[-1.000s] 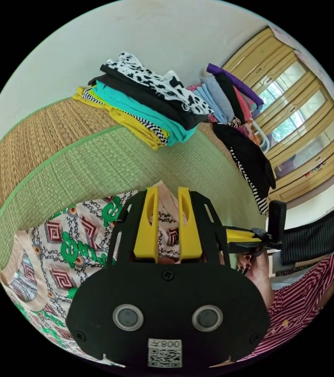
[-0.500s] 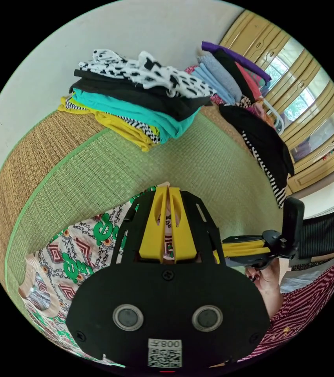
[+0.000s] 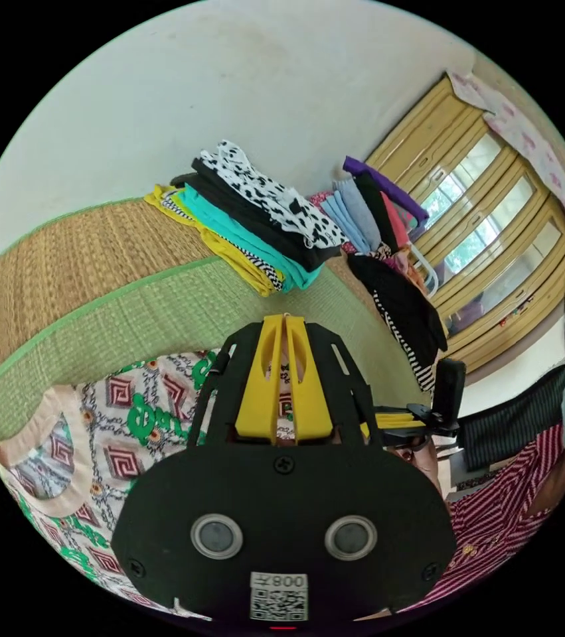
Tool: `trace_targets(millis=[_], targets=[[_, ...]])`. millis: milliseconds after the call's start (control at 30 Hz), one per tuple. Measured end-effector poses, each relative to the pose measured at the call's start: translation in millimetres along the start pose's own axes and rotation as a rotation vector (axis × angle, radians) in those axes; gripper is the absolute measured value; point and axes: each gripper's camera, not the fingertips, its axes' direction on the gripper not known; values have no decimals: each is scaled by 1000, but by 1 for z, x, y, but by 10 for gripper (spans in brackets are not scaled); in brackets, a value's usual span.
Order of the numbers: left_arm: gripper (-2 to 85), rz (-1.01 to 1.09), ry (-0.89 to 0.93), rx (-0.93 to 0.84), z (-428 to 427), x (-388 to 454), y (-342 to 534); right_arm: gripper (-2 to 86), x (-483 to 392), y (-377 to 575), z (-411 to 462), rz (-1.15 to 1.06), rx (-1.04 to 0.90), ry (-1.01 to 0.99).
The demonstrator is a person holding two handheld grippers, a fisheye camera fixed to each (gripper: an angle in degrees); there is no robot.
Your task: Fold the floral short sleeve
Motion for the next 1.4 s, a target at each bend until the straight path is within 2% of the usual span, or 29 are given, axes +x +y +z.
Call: trace_targets(millis=[267,433,633,767,900,1067,1167,1300,1400], targets=[[19,-251,-149,-67,-51,-48,48,22,-3,-11,61,-57,-278,-82],[39,-196,-122,-1,-78,-15,41,24,9,-16,74,-49,-335,-100],[50,-29,-109,-128,-58,50,20,27,24,-26,86,-44,-379,-100],[32,-80,-252,-197,-68,59,21,30,36,-33,94,-43,-401,-110],[20,-139,-226,-186,-91,61,21,34,47,-43,105,-58,-450,-152],[13,-88,-210,-127,-127,105,2,18,60,-58,101,-76,-407,-175],[10,-103,-251,-224,-124,112,-7,7,83,-66,93,-27,-329,-126],[6,-108,-186,-127,-161,129,-21,2,121,-72,99,66,-310,-52],[4,-119,-208,-202,-169,134,-28,1,146,-76,106,99,-292,-111]])
